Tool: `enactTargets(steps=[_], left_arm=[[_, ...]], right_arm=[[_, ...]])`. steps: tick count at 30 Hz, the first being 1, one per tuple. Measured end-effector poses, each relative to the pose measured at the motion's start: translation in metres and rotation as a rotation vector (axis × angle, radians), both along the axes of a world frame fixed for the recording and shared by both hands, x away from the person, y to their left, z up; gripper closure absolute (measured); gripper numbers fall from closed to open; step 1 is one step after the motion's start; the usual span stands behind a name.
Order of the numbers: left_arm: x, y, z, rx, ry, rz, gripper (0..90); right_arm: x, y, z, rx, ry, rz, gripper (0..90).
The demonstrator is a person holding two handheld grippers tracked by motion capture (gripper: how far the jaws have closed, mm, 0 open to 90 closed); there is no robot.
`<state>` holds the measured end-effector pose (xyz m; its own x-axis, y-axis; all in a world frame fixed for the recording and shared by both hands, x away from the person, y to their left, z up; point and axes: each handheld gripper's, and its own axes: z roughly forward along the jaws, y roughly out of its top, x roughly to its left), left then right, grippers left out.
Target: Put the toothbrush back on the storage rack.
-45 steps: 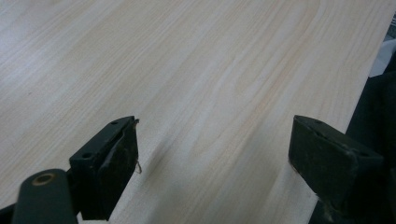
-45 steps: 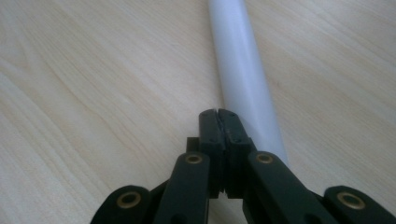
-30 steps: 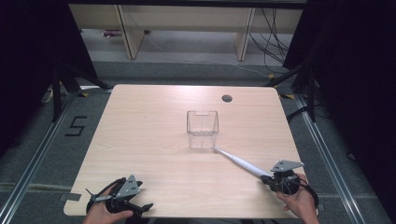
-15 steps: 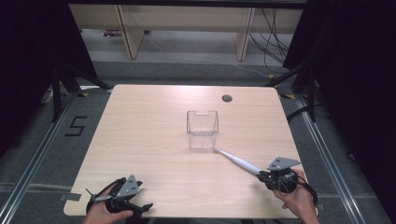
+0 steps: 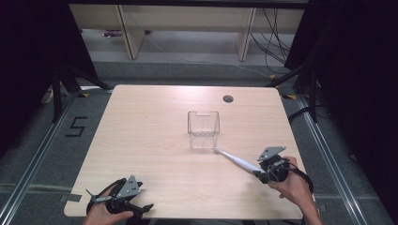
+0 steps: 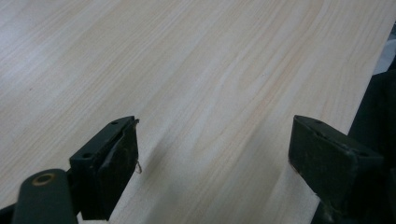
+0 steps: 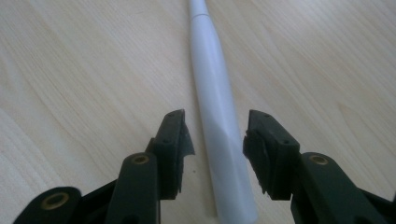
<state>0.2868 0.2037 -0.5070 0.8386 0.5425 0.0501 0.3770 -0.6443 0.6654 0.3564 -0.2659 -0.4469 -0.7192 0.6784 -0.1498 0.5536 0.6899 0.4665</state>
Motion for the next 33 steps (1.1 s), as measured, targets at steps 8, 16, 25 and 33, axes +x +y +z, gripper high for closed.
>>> enactTargets(steps=[8, 16, 25, 33], left_arm=[[-0.001, 0.000, -0.001, -0.017, -0.001, 0.015, 15.5], [0.000, 0.000, -0.001, -0.009, 0.008, 0.010, 15.5], [-0.001, 0.000, 0.000, -0.012, -0.006, 0.008, 15.5], [0.000, 0.000, 0.000, -0.011, -0.006, 0.008, 15.5]], right_arm=[[0.022, 0.018, -0.003, -0.081, 0.064, 0.038, 52.6], [0.036, 0.024, -0.005, -0.126, 0.116, 0.048, 47.0], [0.050, 0.035, -0.009, -0.164, 0.183, 0.093, 48.4], [0.062, 0.041, -0.016, -0.205, 0.229, 0.125, 53.4]])
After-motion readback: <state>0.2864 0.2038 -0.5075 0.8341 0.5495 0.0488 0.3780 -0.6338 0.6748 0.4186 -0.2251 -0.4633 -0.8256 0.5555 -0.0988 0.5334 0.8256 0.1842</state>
